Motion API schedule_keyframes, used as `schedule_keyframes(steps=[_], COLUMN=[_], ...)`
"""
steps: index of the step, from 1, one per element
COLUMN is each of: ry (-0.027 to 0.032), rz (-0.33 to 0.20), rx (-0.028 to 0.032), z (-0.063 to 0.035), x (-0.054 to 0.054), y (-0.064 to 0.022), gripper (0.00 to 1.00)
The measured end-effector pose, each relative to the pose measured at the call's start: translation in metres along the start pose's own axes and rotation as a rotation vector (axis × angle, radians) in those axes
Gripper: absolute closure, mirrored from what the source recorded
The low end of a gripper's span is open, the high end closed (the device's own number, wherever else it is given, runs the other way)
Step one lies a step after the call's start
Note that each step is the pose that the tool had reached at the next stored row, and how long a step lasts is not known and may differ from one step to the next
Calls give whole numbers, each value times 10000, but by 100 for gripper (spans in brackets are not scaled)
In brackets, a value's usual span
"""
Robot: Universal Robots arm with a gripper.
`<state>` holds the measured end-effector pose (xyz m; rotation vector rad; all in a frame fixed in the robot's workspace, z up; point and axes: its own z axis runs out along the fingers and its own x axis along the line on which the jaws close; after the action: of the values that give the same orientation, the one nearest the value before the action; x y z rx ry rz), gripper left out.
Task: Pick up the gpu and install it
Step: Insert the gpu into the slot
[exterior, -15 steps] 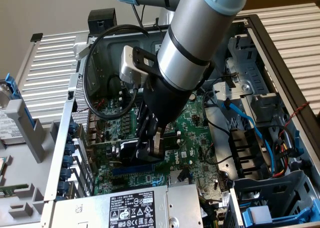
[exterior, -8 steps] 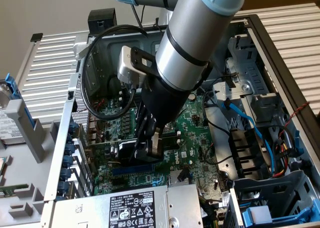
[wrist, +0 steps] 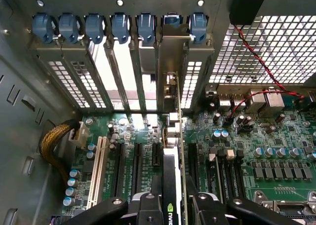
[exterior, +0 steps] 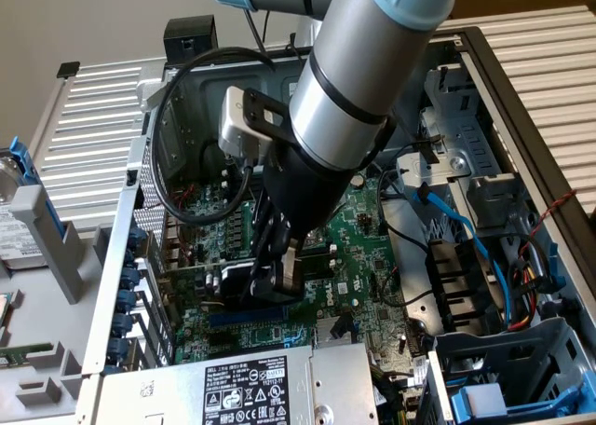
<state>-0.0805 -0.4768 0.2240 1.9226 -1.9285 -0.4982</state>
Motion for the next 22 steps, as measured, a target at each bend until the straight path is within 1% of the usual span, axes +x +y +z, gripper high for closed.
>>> schedule_keyframes(steps=[10,22], ry=[-1,-2], rz=[-1,0], rx=[3,11], z=[15,56], x=[-1,-1], y=[-6,-19], gripper=[72,72])
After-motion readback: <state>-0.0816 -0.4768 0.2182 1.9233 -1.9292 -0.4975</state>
